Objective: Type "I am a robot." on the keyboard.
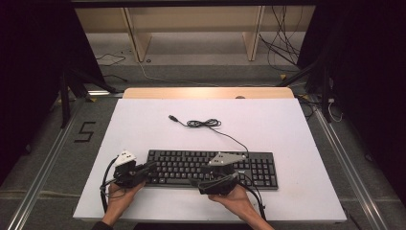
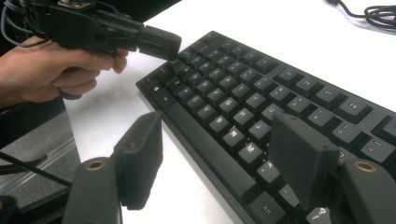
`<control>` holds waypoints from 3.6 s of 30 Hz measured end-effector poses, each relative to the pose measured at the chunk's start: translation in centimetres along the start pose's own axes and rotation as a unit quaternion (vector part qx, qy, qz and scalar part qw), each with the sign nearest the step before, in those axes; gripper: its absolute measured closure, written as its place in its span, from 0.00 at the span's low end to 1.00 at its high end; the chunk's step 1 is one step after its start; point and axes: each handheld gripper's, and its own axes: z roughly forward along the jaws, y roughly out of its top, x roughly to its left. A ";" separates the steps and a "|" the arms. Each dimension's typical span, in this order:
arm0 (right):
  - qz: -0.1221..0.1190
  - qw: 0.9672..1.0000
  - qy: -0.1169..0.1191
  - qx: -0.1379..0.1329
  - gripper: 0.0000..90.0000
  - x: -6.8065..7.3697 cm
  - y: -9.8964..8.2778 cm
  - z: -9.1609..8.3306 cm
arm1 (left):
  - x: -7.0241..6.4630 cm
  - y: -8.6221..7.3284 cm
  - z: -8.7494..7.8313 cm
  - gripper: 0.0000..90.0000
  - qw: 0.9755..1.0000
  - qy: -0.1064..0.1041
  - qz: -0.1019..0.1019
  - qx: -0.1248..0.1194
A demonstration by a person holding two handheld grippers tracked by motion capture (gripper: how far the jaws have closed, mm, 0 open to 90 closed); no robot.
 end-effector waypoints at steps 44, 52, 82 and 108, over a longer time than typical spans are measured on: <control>-0.012 1.000 -0.005 0.001 0.38 0.3 -0.4 -0.4 | -0.2 0.3 1.3 0.94 0.999 -0.003 0.011 0.036; -0.014 1.000 -0.006 -0.002 0.38 0.1 -0.4 -0.3 | -0.2 0.5 -0.1 0.75 1.000 -0.017 0.001 0.003; -0.013 0.999 -0.018 0.031 0.94 -0.4 -0.5 1.8 | -2.1 0.4 -2.1 0.36 0.997 -0.049 0.001 -0.055; -0.022 0.996 -0.026 0.077 1.00 -0.4 -1.1 3.4 | -2.6 0.2 -2.3 0.32 0.996 -0.062 0.011 -0.057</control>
